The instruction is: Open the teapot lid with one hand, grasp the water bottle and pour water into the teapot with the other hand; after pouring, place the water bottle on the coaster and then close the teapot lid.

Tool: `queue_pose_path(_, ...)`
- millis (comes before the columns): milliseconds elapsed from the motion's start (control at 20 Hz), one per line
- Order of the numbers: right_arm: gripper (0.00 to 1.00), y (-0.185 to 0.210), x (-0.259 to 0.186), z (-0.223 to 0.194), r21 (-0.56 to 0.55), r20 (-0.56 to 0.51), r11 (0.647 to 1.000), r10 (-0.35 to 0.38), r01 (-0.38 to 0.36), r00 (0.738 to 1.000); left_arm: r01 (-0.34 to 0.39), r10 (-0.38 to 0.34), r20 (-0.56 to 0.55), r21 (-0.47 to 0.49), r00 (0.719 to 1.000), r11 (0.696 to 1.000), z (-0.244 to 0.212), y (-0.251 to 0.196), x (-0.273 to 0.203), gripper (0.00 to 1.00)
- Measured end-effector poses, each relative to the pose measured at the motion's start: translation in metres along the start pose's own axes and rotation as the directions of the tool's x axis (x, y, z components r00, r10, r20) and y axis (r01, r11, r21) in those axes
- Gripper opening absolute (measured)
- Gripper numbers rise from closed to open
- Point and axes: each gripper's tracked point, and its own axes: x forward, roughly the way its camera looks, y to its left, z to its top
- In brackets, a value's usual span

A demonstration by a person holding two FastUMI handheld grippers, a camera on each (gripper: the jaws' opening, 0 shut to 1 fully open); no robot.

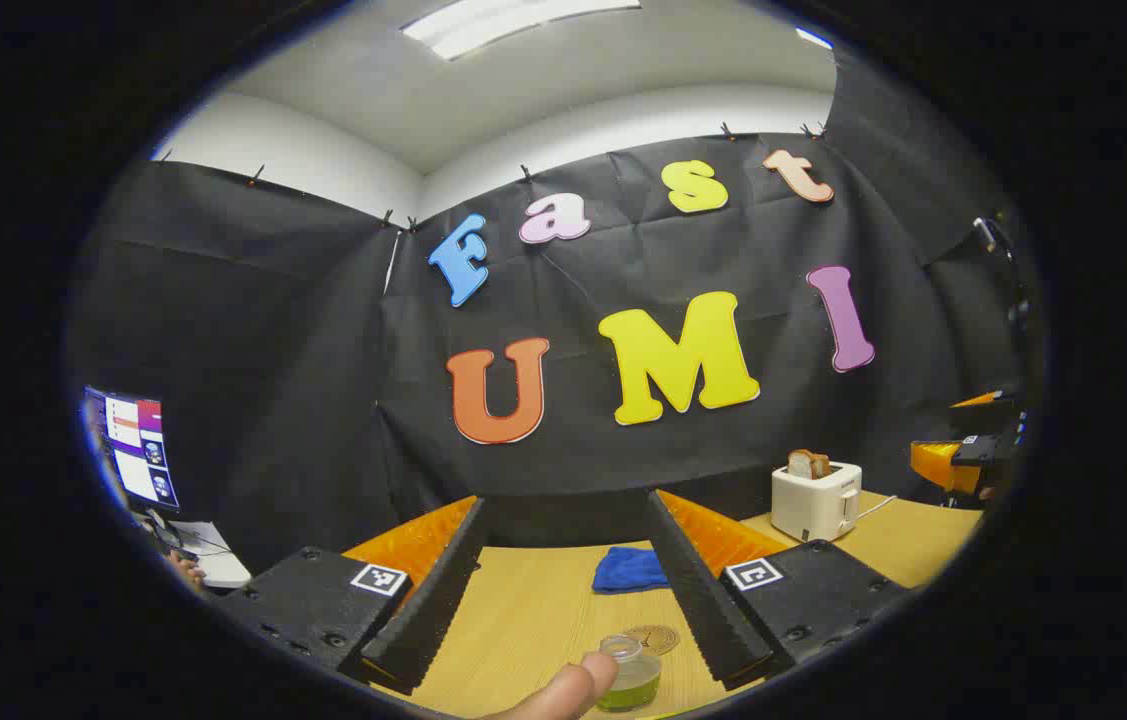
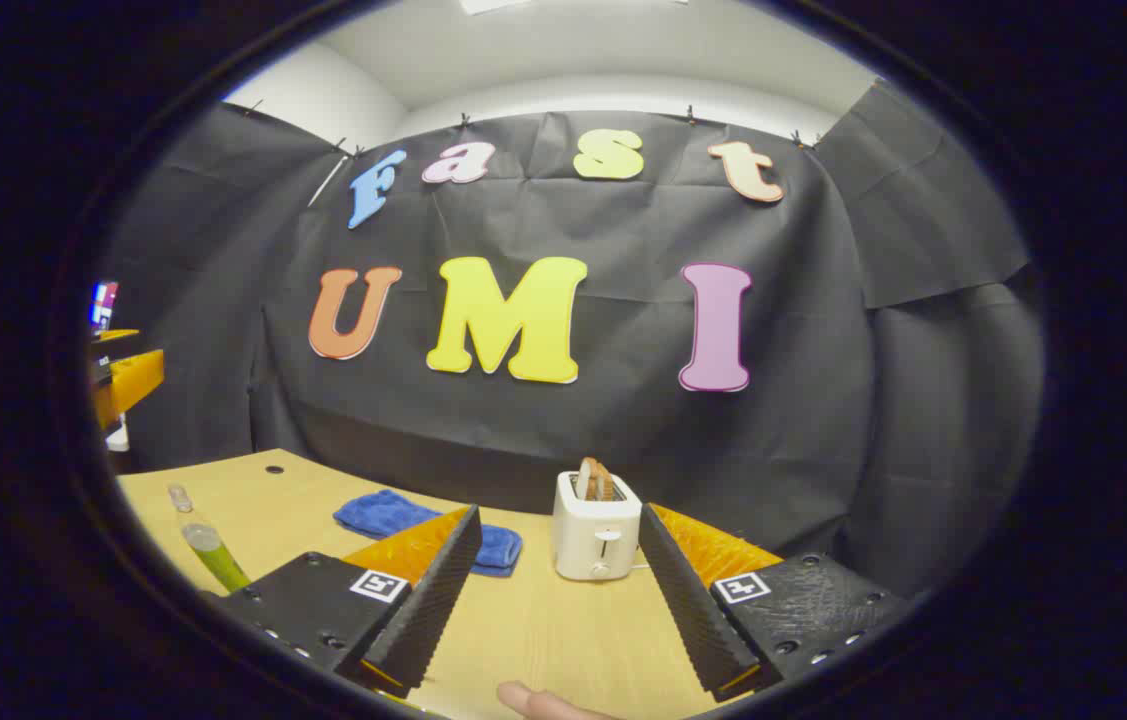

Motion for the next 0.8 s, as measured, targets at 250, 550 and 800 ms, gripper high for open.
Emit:
queue_pose_path(250, 0.95, 0.014, 0.006, -0.009, -0.036, 0.001, 0.999, -0.004, 0.004, 1.0, -0.02, 0.02, -0.001, 0.05, 1.0, 0.999, -0.011, 0.005, 0.005, 0.98)
queue_pose_path(550, 0.95, 0.023, 0.009, -0.007, -0.004, -0.018, 1.0, 0.002, -0.002, 1.0, -0.094, 0.094, 0.012, 0.003, 0.996, 0.996, -0.007, 0.037, 0.004, 0.98)
queue_pose_path(800, 0.97, 0.029, -0.004, -0.001, 0.001, 0.001, 1.0, -0.006, 0.006, 1.0, -0.046, 0.045, -0.025, -0.036, 0.999, 0.998, -0.019, 0.036, 0.005, 0.98)
